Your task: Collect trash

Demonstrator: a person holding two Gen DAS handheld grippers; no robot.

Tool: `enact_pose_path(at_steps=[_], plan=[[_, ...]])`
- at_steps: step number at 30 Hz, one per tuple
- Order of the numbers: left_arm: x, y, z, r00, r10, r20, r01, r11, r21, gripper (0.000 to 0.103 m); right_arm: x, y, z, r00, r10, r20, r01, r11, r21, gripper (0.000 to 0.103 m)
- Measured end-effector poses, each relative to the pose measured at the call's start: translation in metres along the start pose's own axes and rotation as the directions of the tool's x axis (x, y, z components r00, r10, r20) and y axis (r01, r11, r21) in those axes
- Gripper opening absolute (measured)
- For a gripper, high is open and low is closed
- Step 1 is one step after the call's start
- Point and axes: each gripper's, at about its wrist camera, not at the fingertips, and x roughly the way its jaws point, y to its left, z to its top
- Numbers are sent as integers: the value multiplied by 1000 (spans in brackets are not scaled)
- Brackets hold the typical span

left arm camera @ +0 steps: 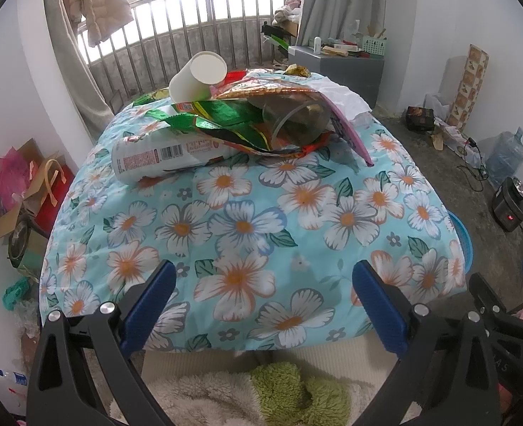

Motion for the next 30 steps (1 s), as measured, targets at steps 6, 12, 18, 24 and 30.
enact_pose_path(at_steps=[6,12,18,24,30], plan=[[0,0,0,1000,1,-2,-1,1000,0,98,0,0,0,1000,0,0,0,1000,0,95],[0,5,4,1000,6,-8,-6,1000,-3,98,0,0,0,1000,1,0,-1,1000,1,95],[0,4,3,1000,6,-7,-6,1000,-1,98,0,0,0,1000,1,0,-1,1000,2,95],[1,6,2,1000,7,-8,-7,1000,-2,98,0,0,0,1000,2,1,-2,1000,2,95],[3,7,-1,1000,11,-11,-11,1000,-2,98,0,0,0,1000,2,0,-2,1000,3,95]])
